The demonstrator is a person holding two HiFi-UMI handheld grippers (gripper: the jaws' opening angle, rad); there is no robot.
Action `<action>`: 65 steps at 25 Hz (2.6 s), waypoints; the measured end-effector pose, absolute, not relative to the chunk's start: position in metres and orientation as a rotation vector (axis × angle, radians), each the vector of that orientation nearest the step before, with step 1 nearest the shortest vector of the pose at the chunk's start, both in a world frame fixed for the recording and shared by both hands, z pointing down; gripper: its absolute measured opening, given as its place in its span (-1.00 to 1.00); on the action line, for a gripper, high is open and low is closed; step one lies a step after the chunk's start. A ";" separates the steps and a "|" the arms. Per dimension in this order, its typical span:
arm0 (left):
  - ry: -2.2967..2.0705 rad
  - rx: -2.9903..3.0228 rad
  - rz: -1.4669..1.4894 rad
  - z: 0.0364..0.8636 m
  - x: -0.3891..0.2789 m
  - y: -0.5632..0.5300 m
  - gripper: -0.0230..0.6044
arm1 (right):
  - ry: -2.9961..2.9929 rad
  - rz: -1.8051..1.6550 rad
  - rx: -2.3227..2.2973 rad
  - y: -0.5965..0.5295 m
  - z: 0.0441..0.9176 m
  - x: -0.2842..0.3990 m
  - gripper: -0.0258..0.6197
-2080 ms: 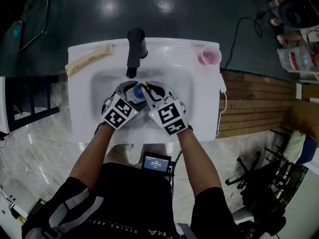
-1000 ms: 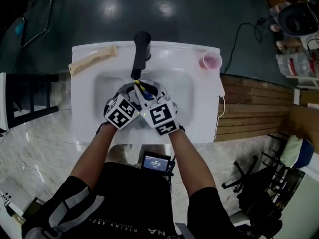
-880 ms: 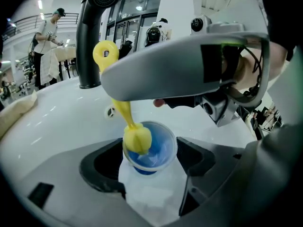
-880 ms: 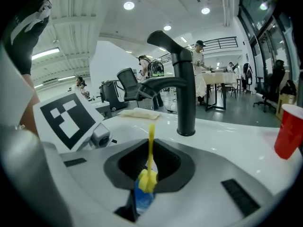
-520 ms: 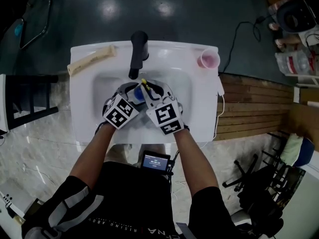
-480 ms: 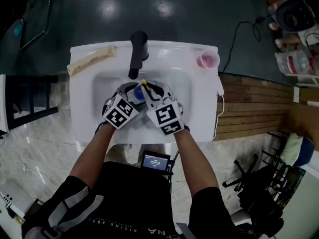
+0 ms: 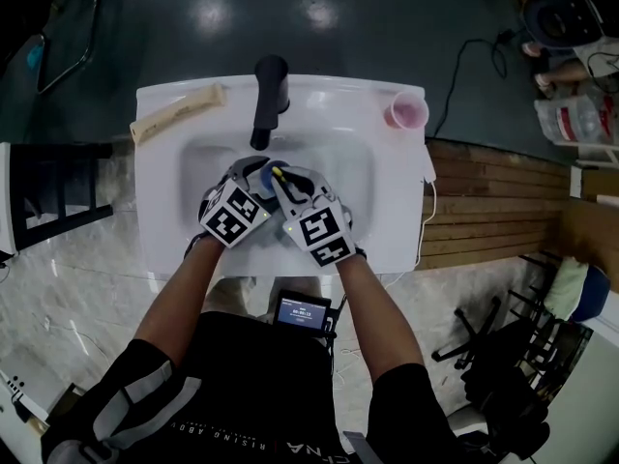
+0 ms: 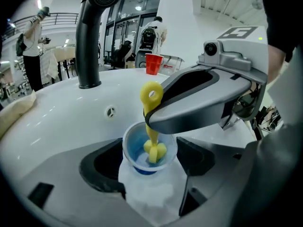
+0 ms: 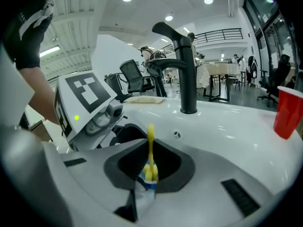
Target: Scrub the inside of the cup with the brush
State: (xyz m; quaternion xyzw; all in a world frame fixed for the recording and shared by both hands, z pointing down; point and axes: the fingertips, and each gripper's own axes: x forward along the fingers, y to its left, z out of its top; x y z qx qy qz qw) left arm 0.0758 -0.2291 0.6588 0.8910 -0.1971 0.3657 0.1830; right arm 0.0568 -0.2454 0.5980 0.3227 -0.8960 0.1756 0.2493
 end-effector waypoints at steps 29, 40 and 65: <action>-0.581 2.502 1.036 0.660 0.073 -0.228 0.19 | -2.408 0.434 0.848 -0.261 0.606 0.061 -0.80; -0.591 2.493 1.058 0.661 0.070 -0.229 0.19 | -2.444 0.448 0.762 -0.243 0.603 0.042 -0.80; -0.580 2.489 1.082 0.663 0.068 -0.226 0.19 | -2.443 0.445 0.887 -0.246 0.583 0.067 -0.80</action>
